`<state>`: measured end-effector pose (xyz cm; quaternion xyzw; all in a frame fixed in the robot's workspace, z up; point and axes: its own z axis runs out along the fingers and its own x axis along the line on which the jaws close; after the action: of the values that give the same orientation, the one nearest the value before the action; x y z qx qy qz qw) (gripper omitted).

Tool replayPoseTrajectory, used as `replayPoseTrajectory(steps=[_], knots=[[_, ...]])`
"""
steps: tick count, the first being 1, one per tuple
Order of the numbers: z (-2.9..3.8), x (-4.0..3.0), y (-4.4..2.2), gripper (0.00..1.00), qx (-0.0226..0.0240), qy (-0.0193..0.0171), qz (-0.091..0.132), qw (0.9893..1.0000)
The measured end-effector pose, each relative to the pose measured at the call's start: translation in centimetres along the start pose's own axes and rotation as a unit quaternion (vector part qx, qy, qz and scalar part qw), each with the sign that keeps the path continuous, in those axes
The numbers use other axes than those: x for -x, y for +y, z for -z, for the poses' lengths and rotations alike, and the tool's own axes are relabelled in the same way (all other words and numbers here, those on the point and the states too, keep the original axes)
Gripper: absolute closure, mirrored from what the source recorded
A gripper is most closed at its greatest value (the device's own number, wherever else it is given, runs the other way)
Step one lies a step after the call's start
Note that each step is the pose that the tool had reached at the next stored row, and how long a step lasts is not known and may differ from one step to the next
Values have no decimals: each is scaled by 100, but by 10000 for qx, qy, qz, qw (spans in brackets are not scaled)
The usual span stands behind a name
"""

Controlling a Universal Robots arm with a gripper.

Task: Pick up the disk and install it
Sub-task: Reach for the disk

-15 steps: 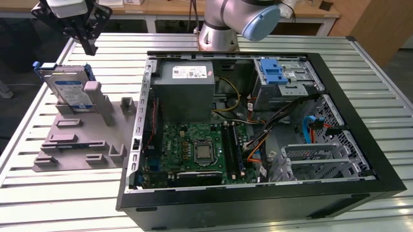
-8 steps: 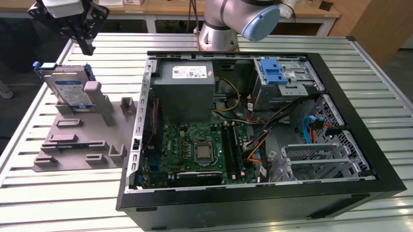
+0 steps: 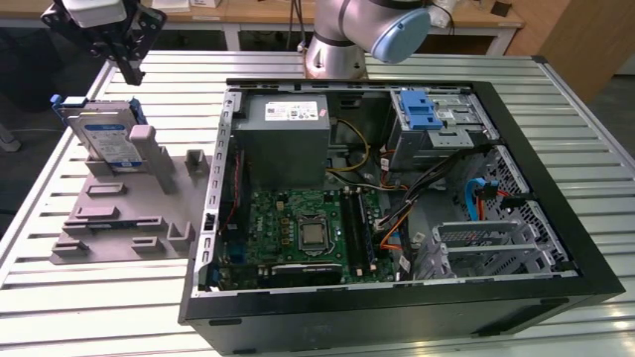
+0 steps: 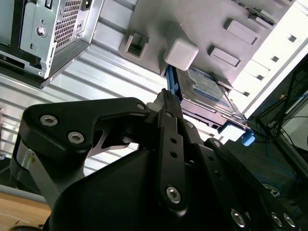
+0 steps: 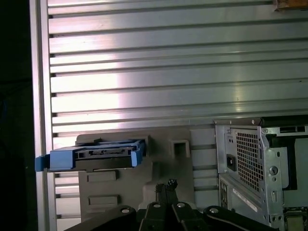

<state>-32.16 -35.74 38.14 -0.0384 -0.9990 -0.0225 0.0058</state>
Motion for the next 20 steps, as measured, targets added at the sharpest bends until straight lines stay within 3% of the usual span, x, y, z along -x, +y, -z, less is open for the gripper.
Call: replayPoseTrajectory(steps=[20], knots=[[-3, -88, -5, 89, 0, 0, 1, 10000]])
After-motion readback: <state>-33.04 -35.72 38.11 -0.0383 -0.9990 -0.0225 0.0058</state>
